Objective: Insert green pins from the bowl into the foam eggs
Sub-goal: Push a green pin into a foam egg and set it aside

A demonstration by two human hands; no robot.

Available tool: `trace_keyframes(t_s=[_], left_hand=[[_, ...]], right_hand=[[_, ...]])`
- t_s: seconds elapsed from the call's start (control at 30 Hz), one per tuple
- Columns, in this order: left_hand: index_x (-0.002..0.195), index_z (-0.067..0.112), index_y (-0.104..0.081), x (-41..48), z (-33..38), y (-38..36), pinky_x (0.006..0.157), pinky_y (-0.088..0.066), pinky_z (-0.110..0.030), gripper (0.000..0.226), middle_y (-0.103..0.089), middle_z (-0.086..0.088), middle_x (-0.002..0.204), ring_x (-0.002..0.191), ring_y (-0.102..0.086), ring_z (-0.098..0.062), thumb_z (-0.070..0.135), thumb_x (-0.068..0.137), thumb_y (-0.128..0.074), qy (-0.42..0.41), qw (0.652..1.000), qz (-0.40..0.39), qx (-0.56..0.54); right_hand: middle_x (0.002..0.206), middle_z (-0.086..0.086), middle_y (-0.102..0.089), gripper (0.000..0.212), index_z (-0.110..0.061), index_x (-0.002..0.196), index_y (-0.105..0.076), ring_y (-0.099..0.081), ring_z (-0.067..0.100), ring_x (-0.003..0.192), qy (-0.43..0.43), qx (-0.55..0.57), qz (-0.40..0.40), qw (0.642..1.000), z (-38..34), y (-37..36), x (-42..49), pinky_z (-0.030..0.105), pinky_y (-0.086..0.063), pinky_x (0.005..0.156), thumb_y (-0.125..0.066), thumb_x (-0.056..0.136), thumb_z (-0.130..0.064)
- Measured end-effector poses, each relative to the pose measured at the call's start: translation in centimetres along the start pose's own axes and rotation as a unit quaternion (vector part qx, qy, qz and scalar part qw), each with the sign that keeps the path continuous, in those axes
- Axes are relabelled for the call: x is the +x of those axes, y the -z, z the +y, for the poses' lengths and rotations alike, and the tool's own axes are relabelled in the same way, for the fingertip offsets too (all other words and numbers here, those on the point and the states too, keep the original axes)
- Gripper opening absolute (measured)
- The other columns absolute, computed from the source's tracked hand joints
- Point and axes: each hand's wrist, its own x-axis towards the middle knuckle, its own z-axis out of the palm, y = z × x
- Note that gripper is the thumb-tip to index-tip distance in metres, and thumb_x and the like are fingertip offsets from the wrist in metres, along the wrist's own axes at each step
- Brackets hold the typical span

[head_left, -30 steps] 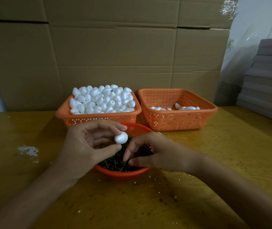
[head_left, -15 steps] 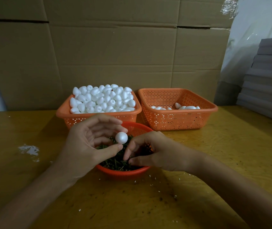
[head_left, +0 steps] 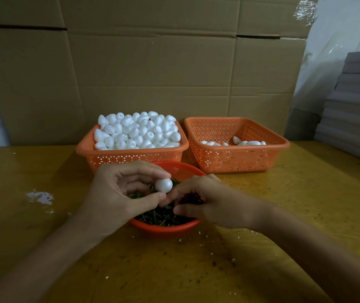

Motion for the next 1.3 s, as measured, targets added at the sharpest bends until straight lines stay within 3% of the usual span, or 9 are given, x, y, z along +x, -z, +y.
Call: trace_keyframes(t_s=[0.13,0.37,0.63,0.8,1.07,1.2,1.3], left_hand=[[0.100,0.006,-0.079,-0.03,-0.07,0.05,0.076,-0.063,-0.029,0.030,-0.079,-0.007,0.106,0.102,-0.076,-0.024,0.003,0.070,-0.083,-0.010,1.000,-0.006,0.008],[0.104,0.013,-0.077,-0.12,-0.04,-0.16,0.073,-0.064,-0.031,0.038,-0.079,-0.003,0.106,0.102,-0.076,-0.022,0.003,0.071,-0.092,-0.002,0.999,-0.010,0.033],[0.101,0.023,-0.073,-0.18,0.27,-0.27,0.066,-0.061,-0.025,0.038,-0.079,-0.005,0.106,0.093,-0.079,-0.025,0.008,0.070,-0.090,0.004,1.000,-0.012,0.010],[0.100,0.025,-0.072,-0.18,0.56,-0.43,0.065,-0.060,-0.023,0.034,-0.080,-0.003,0.102,0.091,-0.079,-0.022,0.025,0.069,-0.089,-0.003,1.000,-0.020,0.000],[0.098,0.021,-0.075,-0.25,0.54,-0.33,0.064,-0.061,-0.028,0.035,-0.079,-0.004,0.104,0.094,-0.077,-0.024,0.028,0.067,-0.088,0.005,1.000,-0.010,0.016],[0.094,0.020,-0.076,-0.26,0.49,-0.35,0.064,-0.061,-0.028,0.033,-0.079,-0.004,0.102,0.092,-0.077,-0.022,0.030,0.066,-0.088,0.011,1.000,-0.005,0.015],[0.092,0.024,-0.077,-0.25,0.41,-0.28,0.065,-0.061,-0.027,0.030,-0.079,-0.004,0.101,0.091,-0.077,-0.023,0.030,0.065,-0.089,0.013,1.000,-0.005,0.018]], right_hand=[[0.120,-0.024,-0.070,0.023,-0.038,0.119,-0.072,-0.052,-0.007,0.119,0.005,-0.017,-0.002,1.000,0.08,0.09,-0.17,0.035,-0.021,0.114,-0.065,0.102,-0.024],[0.120,-0.025,-0.068,0.021,-0.037,0.115,-0.073,-0.048,-0.009,0.120,0.009,-0.042,0.001,0.999,0.16,0.08,-0.12,0.041,-0.023,0.114,-0.065,0.101,-0.024],[0.117,-0.025,-0.071,0.020,-0.033,0.114,-0.075,-0.052,-0.010,0.119,0.020,-0.032,0.001,0.999,0.19,0.21,-0.19,0.042,-0.021,0.117,-0.065,0.101,-0.021],[0.115,-0.026,-0.071,0.020,-0.030,0.117,-0.075,-0.052,-0.018,0.112,0.027,-0.024,0.003,0.999,0.33,0.19,-0.15,0.031,-0.023,0.114,-0.066,0.101,-0.021],[0.114,-0.021,-0.074,0.020,-0.033,0.114,-0.075,-0.058,-0.012,0.112,0.026,-0.011,0.015,0.999,0.20,0.13,-0.18,0.038,-0.027,0.116,-0.069,0.099,-0.022],[0.112,-0.019,-0.074,0.019,-0.032,0.114,-0.075,-0.059,-0.010,0.111,0.022,-0.009,0.023,0.999,0.21,0.04,-0.18,0.029,-0.027,0.113,-0.070,0.098,-0.021],[0.110,-0.020,-0.075,0.018,-0.032,0.110,-0.075,-0.061,-0.010,0.107,0.015,0.004,0.015,1.000,0.10,0.04,-0.19,0.038,-0.031,0.115,-0.070,0.098,-0.020]])
